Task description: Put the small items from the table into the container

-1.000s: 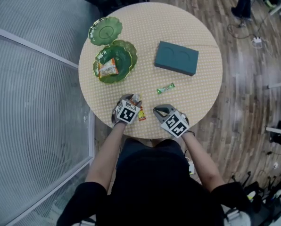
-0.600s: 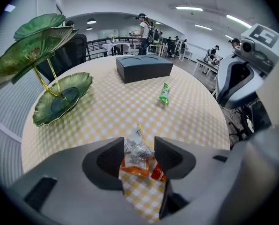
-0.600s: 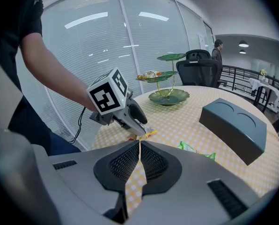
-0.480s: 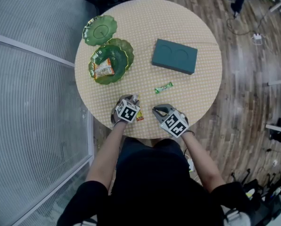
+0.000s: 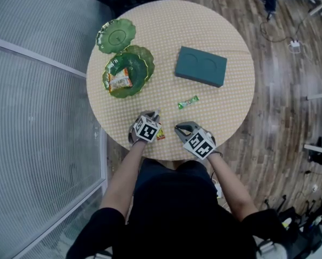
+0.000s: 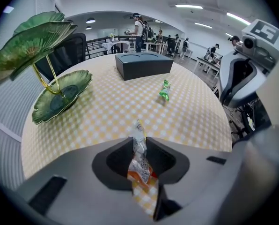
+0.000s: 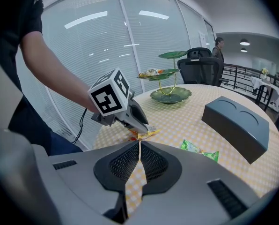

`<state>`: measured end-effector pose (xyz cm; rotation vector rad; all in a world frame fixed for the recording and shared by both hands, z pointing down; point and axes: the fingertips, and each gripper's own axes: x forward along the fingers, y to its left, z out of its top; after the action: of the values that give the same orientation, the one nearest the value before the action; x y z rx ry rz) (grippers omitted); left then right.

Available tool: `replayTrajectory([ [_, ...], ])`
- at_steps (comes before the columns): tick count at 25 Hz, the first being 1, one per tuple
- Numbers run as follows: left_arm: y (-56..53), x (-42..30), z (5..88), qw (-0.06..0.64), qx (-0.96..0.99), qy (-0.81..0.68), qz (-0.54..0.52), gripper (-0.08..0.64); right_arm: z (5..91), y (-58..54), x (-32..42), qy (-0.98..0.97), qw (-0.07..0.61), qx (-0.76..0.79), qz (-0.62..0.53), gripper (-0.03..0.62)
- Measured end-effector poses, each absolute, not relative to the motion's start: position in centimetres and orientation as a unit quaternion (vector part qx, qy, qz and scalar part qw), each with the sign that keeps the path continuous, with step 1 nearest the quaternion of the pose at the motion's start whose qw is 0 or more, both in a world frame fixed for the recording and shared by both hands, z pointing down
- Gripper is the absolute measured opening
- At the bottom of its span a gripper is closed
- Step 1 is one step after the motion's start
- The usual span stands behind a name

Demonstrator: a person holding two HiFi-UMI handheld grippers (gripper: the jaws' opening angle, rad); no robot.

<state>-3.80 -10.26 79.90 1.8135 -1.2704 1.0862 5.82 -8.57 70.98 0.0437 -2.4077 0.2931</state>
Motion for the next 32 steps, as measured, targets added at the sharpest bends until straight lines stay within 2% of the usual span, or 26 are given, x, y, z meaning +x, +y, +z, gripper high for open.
replayTrajectory([
  [5,-10.2,-3.5,79.4,0.337,0.695,-0.486,0.409,0.094,70.6,-8.6,5.8,-0.93,0.349,0.017,0.109,0.029],
  [10,-10.1,-3.7,76.6,0.322,0.713,-0.506,0.362,0.153,70.2,-8.8,5.0,-0.932,0.345,0.016,0.105,0.029],
  [17,-8.0,-5.3,70.0,0.289,0.719,-0.565,0.283,0.152,68.1,-9.0,2.2,-0.941,0.329,0.002,0.081,0.03],
  [18,-7.5,-5.9,69.3,0.286,0.717,-0.575,0.272,0.132,67.7,-9.0,1.6,-0.943,0.325,0.0,0.077,0.029],
  [20,-6.6,-7.1,67.9,0.278,0.712,-0.595,0.248,0.029,67.0,-9.1,0.4,-0.946,0.317,-0.003,0.071,0.029],
  [21,-6.1,-7.6,67.2,0.275,0.71,-0.603,0.236,0.002,66.6,-9.1,-0.2,-0.947,0.314,-0.005,0.067,0.029],
  [32,-2.0,-11.0,62.7,0.251,0.693,-0.65,0.186,0.002,63.6,-8.4,-3.8,-0.954,0.297,-0.018,0.032,0.029],
])
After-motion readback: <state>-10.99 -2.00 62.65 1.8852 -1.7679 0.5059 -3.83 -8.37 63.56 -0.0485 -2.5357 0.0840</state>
